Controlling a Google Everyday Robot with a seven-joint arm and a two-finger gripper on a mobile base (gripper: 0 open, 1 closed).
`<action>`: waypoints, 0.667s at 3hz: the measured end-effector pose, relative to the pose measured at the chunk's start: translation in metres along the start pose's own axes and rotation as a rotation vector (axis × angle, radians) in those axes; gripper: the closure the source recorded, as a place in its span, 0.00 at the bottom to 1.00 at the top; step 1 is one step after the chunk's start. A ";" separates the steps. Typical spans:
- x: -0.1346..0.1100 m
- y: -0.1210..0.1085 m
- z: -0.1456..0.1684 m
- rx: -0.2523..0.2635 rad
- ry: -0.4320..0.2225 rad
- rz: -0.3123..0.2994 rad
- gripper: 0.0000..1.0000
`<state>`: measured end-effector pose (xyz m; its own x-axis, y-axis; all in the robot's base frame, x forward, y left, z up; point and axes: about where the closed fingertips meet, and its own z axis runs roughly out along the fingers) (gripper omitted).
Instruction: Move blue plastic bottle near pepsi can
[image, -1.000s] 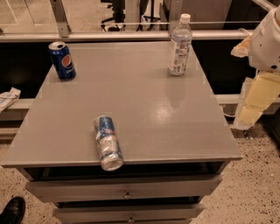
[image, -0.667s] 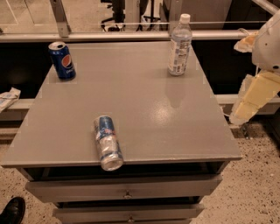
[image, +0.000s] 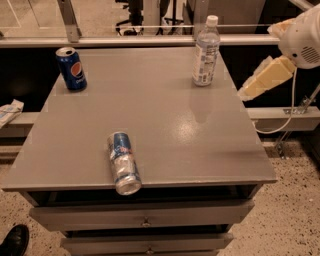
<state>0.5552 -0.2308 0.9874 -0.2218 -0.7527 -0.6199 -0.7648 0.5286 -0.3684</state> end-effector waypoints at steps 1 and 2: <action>-0.029 -0.033 0.050 0.005 -0.172 0.107 0.00; -0.046 -0.035 0.087 -0.051 -0.203 0.139 0.00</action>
Offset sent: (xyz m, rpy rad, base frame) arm 0.1202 0.0786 -0.0342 0.3134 0.0306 0.0347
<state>0.6450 -0.1800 0.9683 -0.2052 -0.5769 -0.7906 -0.7662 0.5973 -0.2370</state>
